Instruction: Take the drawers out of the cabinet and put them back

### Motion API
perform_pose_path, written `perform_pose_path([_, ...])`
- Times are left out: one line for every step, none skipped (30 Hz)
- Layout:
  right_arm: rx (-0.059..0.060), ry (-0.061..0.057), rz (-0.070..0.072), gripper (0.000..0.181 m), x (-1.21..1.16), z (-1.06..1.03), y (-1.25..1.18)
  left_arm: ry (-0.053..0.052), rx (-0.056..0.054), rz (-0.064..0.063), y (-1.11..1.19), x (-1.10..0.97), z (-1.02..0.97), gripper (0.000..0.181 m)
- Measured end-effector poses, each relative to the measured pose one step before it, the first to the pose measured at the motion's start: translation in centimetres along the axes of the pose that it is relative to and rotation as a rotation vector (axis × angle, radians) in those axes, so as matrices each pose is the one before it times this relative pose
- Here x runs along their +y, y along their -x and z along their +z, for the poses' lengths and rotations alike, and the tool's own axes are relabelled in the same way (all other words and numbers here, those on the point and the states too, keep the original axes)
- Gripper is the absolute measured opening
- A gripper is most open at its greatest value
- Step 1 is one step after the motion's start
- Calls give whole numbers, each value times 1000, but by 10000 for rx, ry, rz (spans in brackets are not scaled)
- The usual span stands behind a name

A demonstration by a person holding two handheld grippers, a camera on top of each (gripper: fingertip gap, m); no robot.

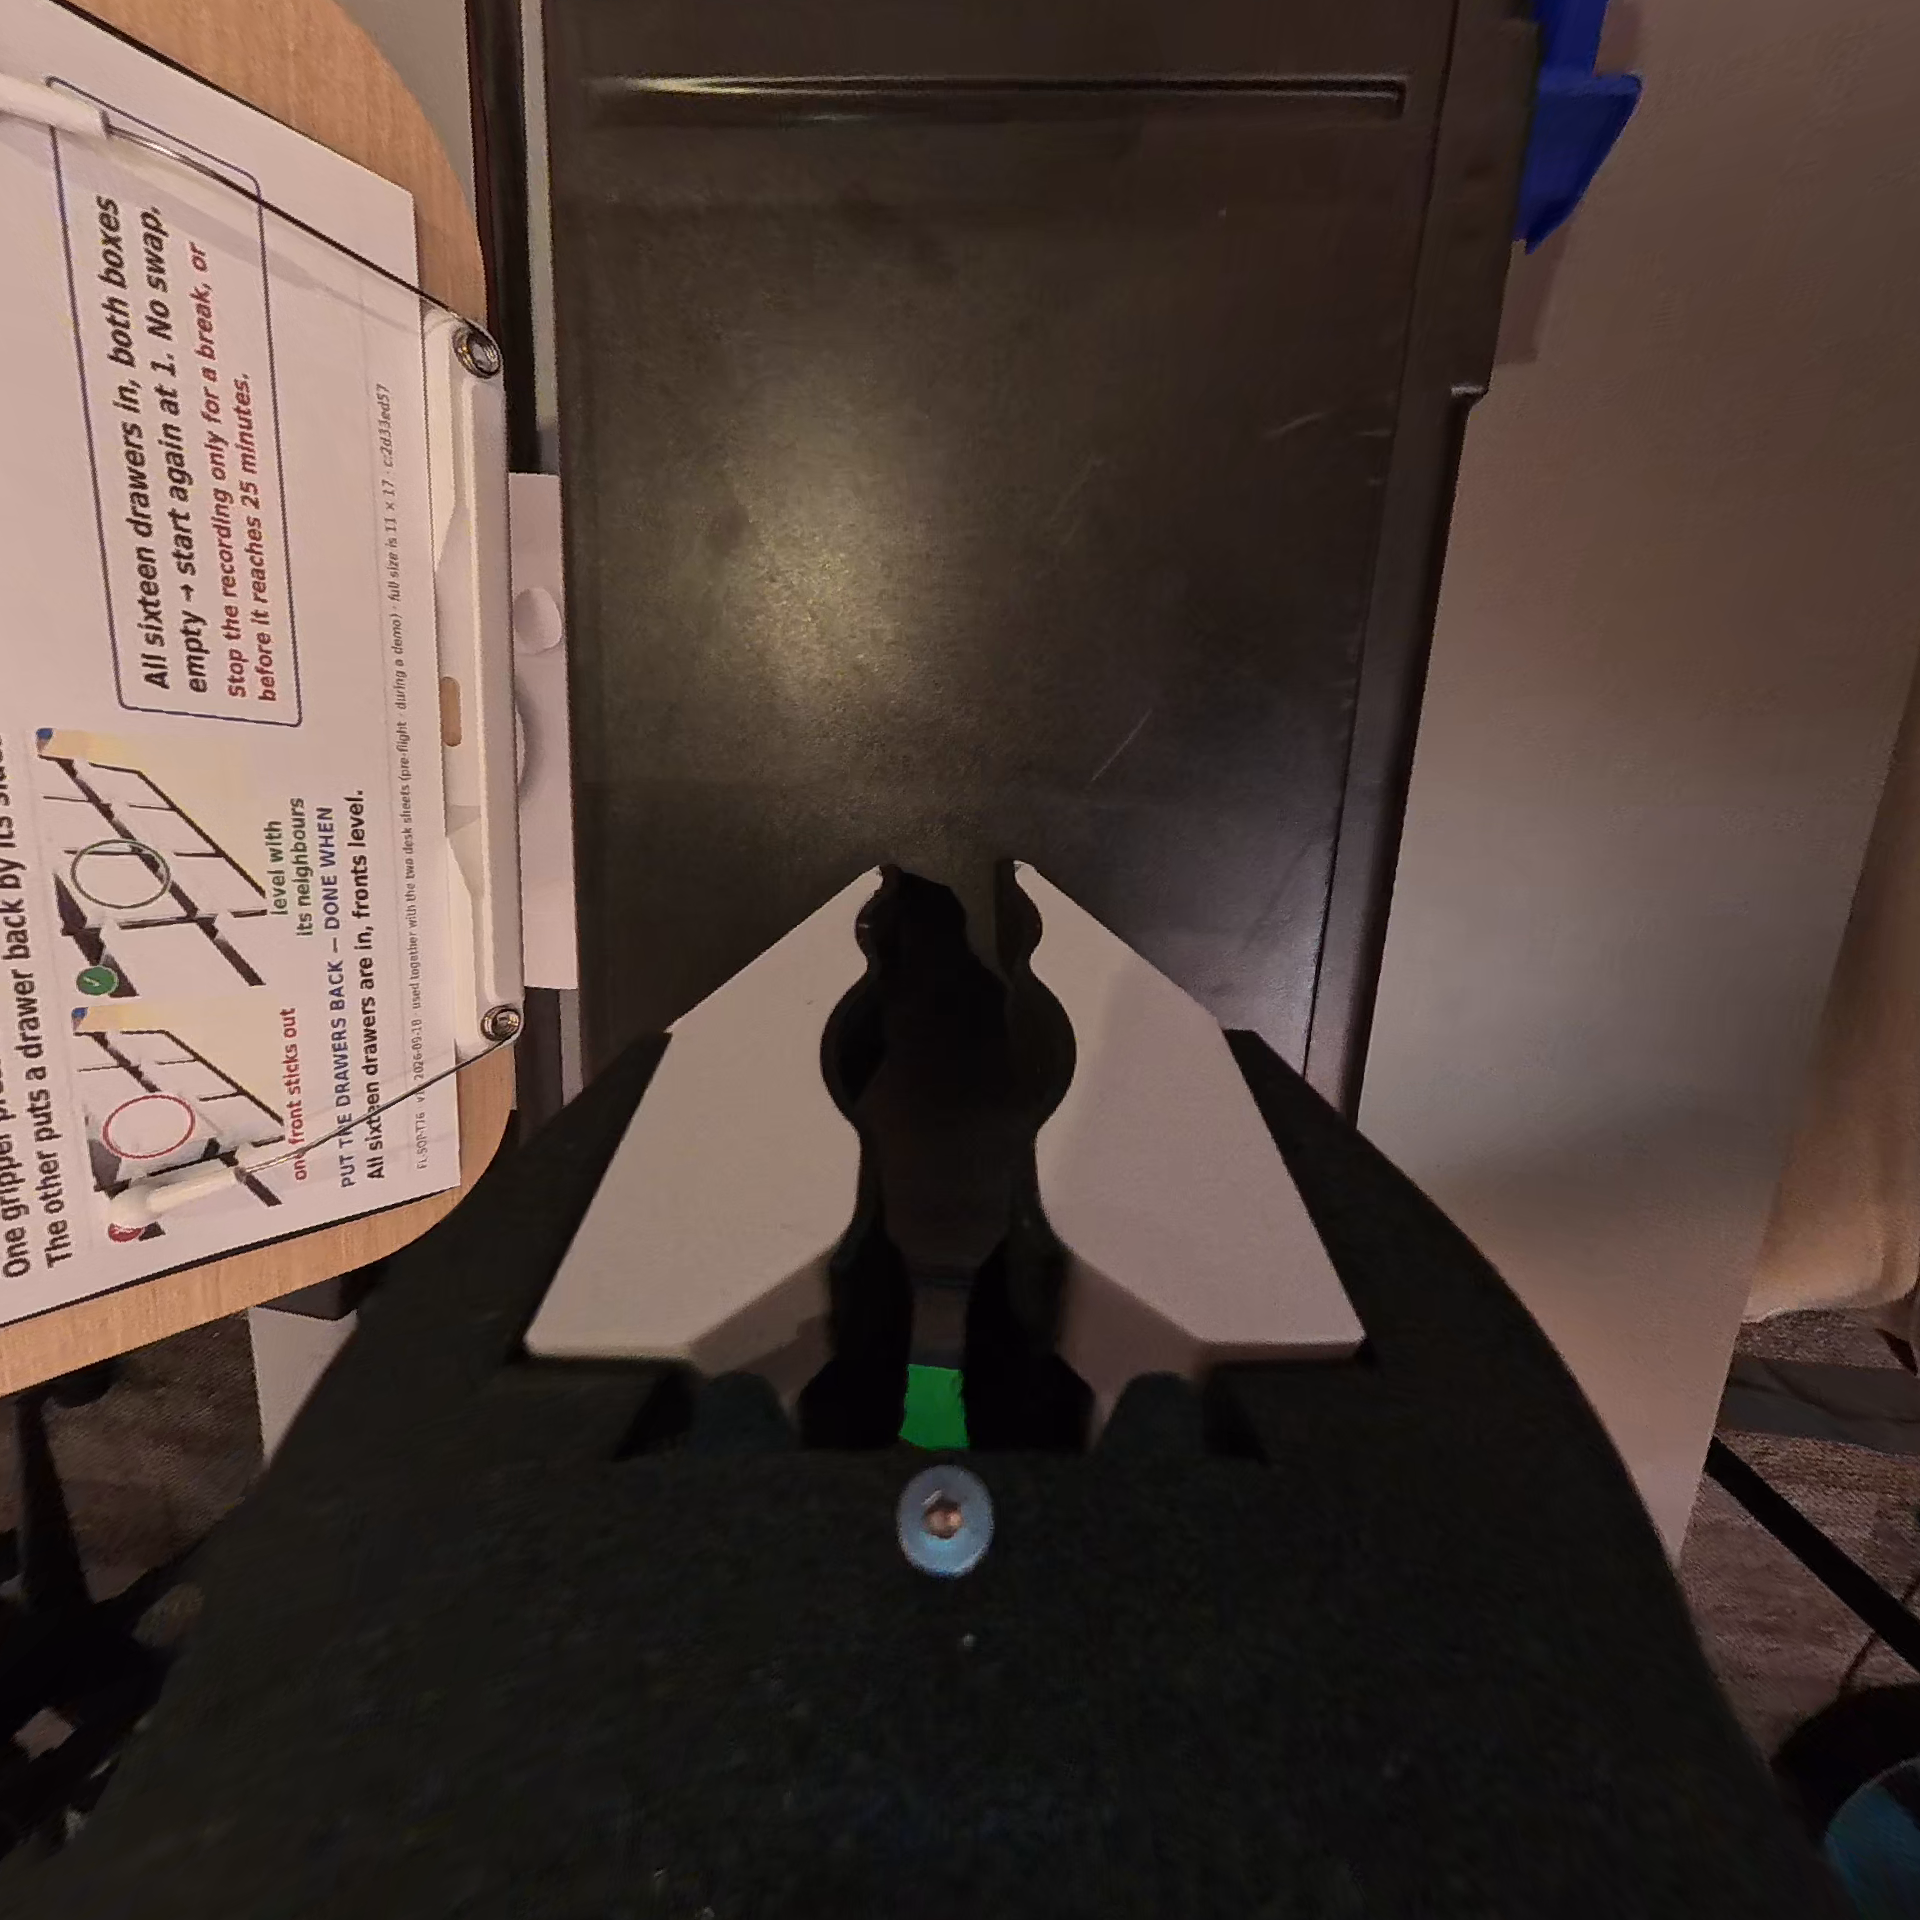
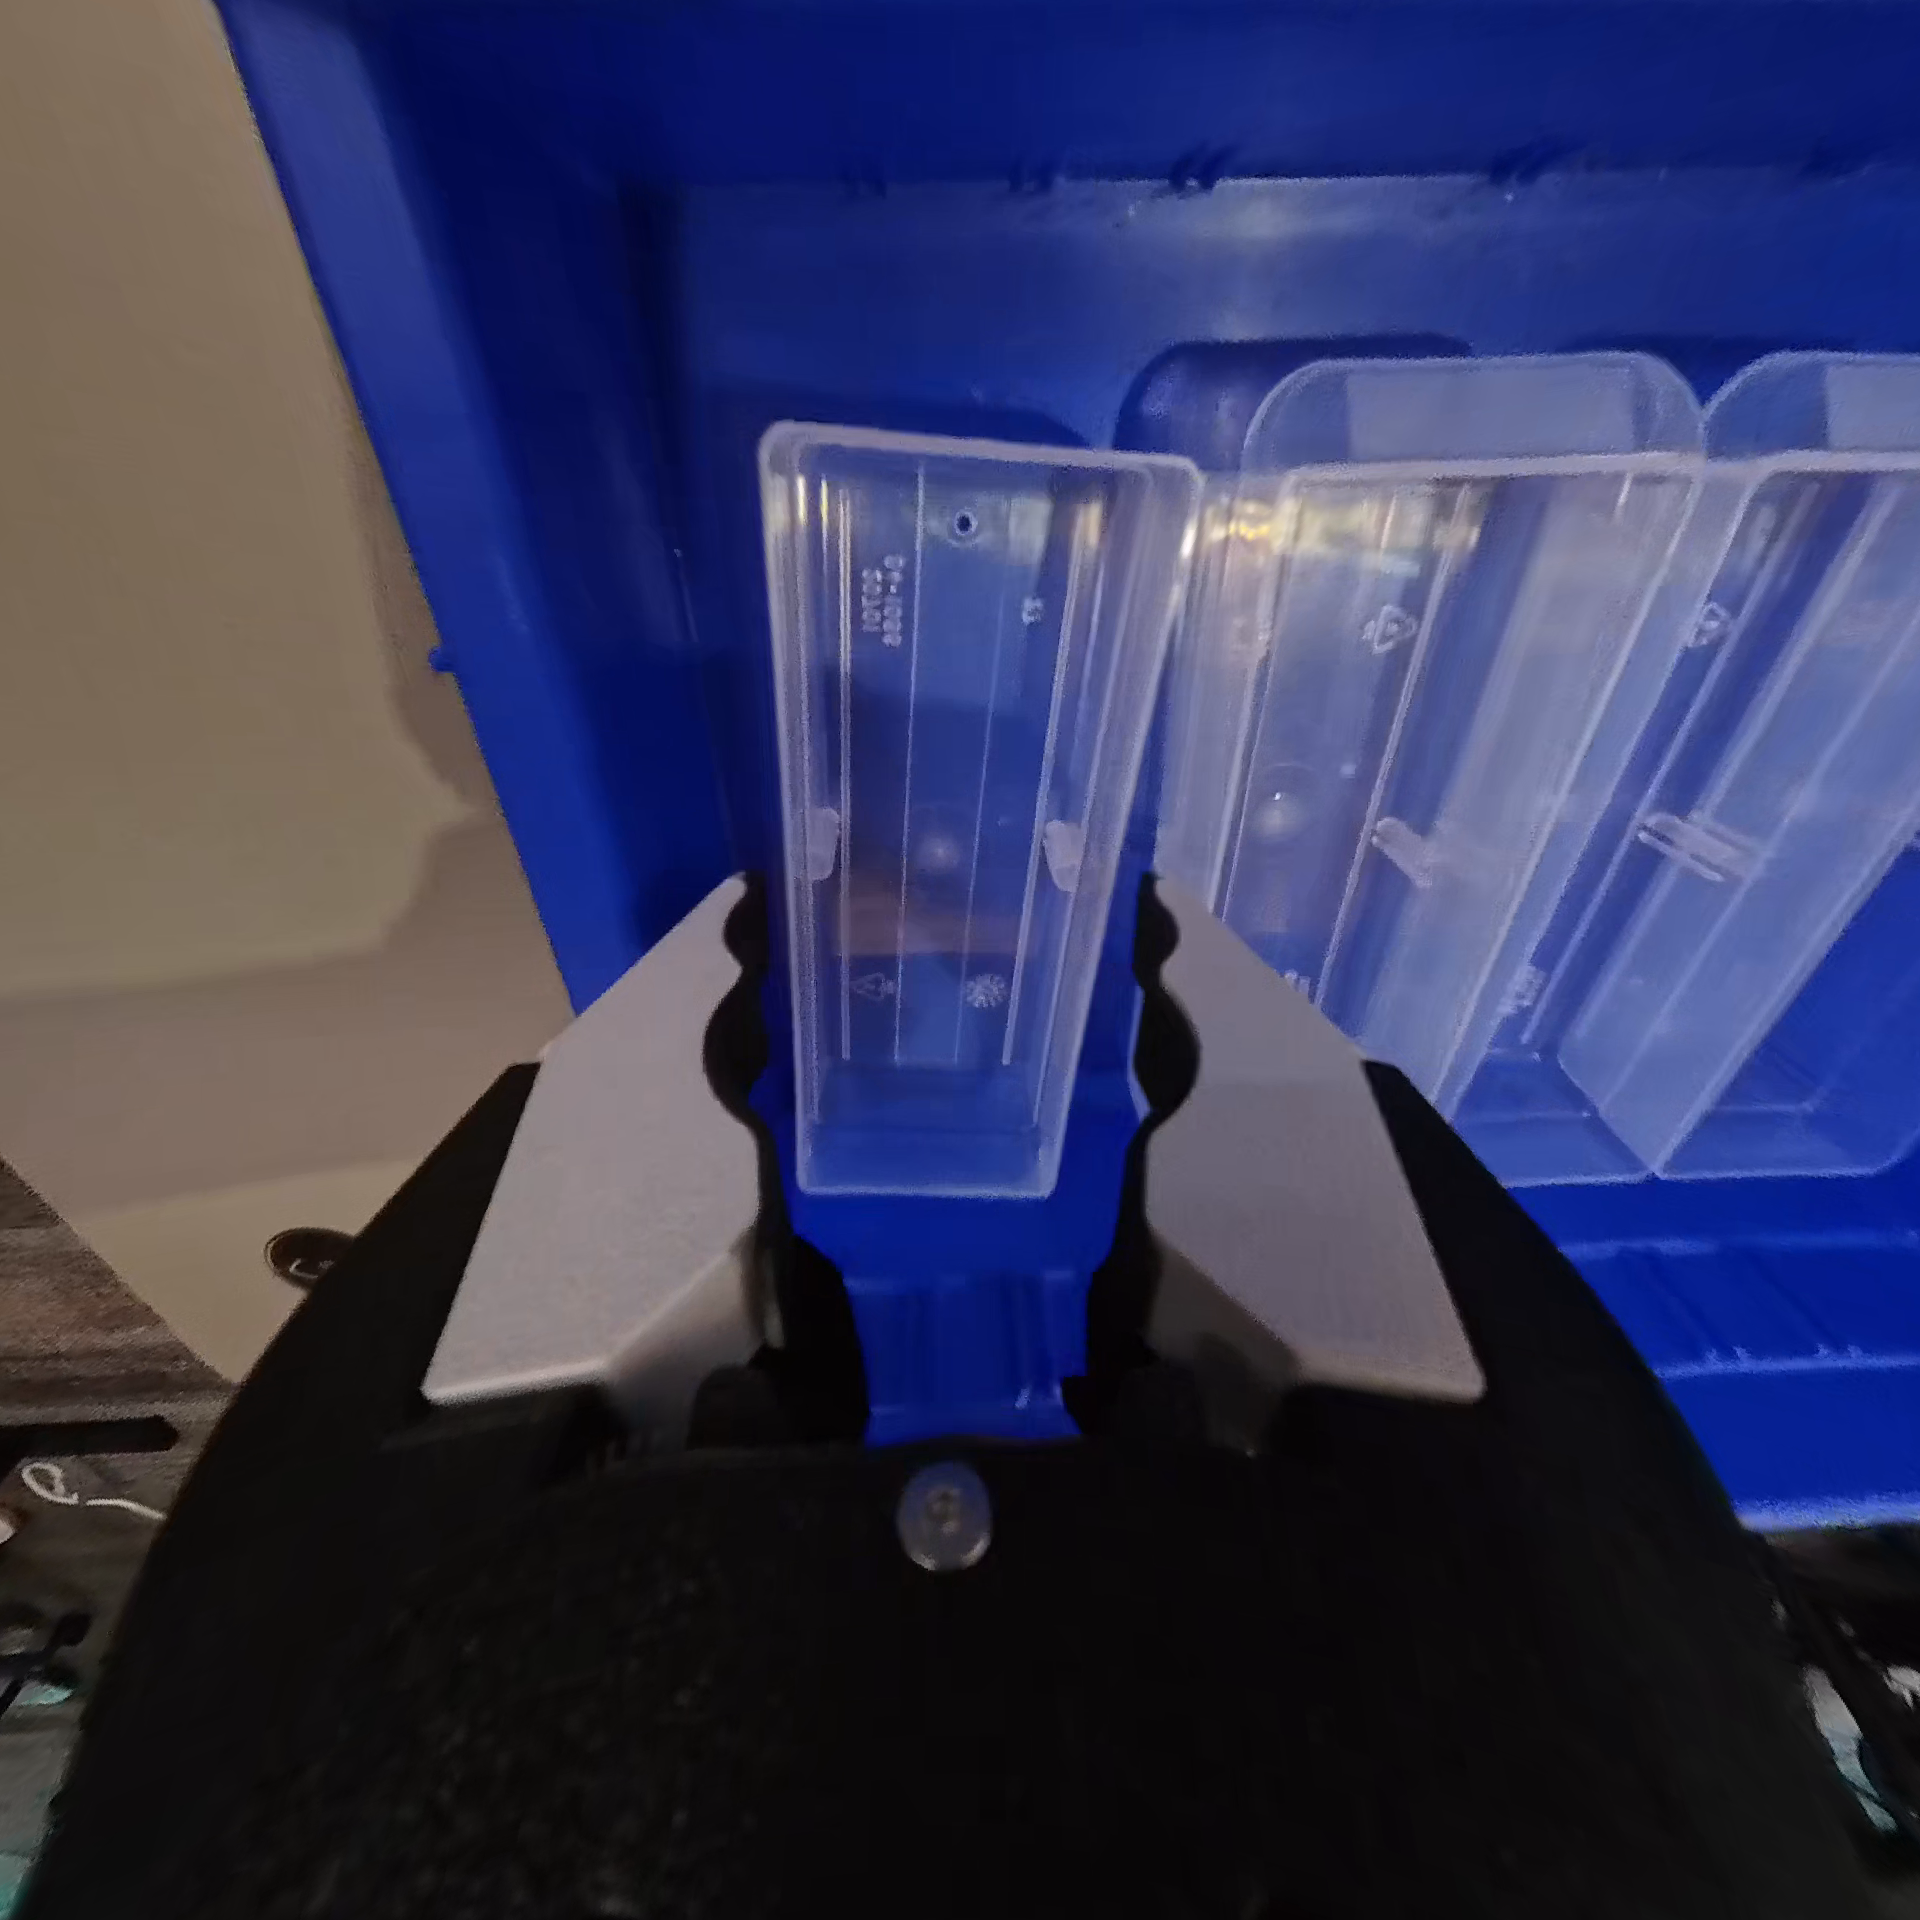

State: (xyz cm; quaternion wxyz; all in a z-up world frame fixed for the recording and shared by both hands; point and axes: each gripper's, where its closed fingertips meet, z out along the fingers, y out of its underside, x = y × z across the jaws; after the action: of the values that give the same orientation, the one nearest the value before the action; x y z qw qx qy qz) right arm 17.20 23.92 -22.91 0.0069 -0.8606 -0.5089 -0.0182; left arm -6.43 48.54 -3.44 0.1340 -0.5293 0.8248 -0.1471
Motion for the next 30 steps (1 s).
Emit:
perform_pose_path([216,7,70,76,46,-442,-128,-27,-6,-40,1,11,0,16])
perform_pose_path([252,-260,85,76,-243,-705,-162,-15,-31,-21,4,8,-4,16])
perform_pose_path([313,-426,140,76,-465,-935,-254,-8,-51,-8,-5,-1,-4,16])
perform_pose_path([205,-545,240,76,-634,-1081,-48,-4,-82,23,10,-7,-6,16])
perform_pose_path([210,-446,204,75,-506,-1077,47,-18,-105,20,-3,-5,-11,16])
perform_pose_path([509,-166,68,76,-101,-1118,-319,-30,-124,42,13,-13,-11,16])
perform_pose_path([815,-177,105,75,-73,-1294,-721,-32,-188,57,75,-8,-33,17])
perform_pose_path([1019,-461,312,75,-511,-1563,-1026,-36,-287,14,207,30,-65,21])
perform_pose_path([1002,-785,570,74,-1011,-1780,-1014,-62,-433,-35,387,101,-95,25])
perform_pose_path([989,-886,807,73,-1243,-1889,-951,-177,-411,-78,299,76,-171,26])
perform_pose_path([893,-920,938,72,-1362,-1828,-694,-311,-330,-154,62,-16,-320,26])
perform_pose_path([546,-860,980,72,-1250,-1616,93,-498,-233,-297,-211,-237,-536,26])
perform_pose_path([273,-653,953,73,-757,-1369,834,-633,-29,-363,-670,-416,-755,26])
perform_pose_path([182,-554,773,76,-314,-1130,1243,-565,75,-300,-1005,-234,-901,26])
perform_pose_path([546,-389,835,76,263,-956,898,-366,-78,-224,-976,166,-973,26])
perform_pose_path([579,-261,905,75,581,-923,895,-200,-194,-167,-976,573,-1008,27])
perform_pose_path([431,-152,996,73,840,-895,1068,-134,-385,-274,-835,876,-1093,27])
perform_pose_path([471,-24,1126,73,1190,-865,841,-165,-499,-479,-765,1100,-1209,28])
perform_pose_path([341,82,907,75,1527,-874,714,-297,-532,-619,-742,1208,-1340,29])
perform_pose_path([242,15,738,76,1509,-870,593,-414,-597,-773,-651,1391,-1538,30])
perform_pose_path([85,-87,635,77,1315,-836,615,-489,-802,-923,-251,1615,-1759,30])
perform_pose_path([84,-44,386,77,1201,-790,407,-364,-1025,-920,342,2100,-2047,31])
perform_pose_path([212,9,162,78,1057,-755,73,-212,-1146,-842,832,2489,-2245,31])
perform_pose_path([214,-8,59,78,827,-696,-5,-264,-1017,-846,999,2587,-2311,31])
perform_pose_path([114,-68,24,77,628,-584,85,-277,-756,-850,967,2521,-2211,31])
perform_pose_path([34,-38,-32,77,616,-424,141,-206,-541,-759,900,2428,-2004,32])
perform_pose_path([122,31,-58,77,696,-278,-34,-57,-445,-651,907,2424,-1718,32])
perform_pose_path([135,15,-76,77,703,-94,-82,43,-347,-480,830,2326,-1378,33])
perform_pose_path([113,-20,-34,77,694,30,-92,27,-272,-292,725,2068,-1003,35])
perform_pose_path([45,-14,107,77,689,110,-36,-3,-308,-207,743,1767,-690,35])
